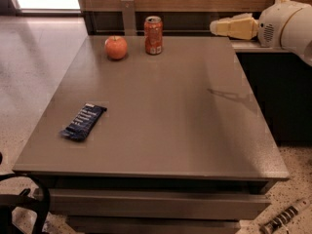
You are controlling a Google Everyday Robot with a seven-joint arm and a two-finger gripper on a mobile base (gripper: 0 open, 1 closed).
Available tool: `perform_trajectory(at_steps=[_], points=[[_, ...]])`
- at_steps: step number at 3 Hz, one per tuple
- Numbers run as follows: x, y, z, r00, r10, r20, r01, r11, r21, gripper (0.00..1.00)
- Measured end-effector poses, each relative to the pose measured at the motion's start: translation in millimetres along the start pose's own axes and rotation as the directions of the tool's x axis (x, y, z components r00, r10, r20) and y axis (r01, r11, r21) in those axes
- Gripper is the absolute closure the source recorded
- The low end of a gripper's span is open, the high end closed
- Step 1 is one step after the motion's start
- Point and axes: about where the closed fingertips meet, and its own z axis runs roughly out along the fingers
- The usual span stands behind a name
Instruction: Move coke can near rxbar blueberry
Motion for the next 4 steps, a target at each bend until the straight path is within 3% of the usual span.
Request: perform_trajectory(at_steps=[1,2,3,4], points=[[-2,0,7,1.0,-0.004,0.003,0.004,0.9999,-0.01,0.0],[-2,-1,36,1.0,-0.008,0.015,0.009,0.9982,-0.06,0.0],[8,7,81,1.0,-0.005,0.015,0.007,0.9895,-0.144,0.0],[25,23,122,1.0,0.019,0.008,-0.016,0.9732,-0.23,0.0]])
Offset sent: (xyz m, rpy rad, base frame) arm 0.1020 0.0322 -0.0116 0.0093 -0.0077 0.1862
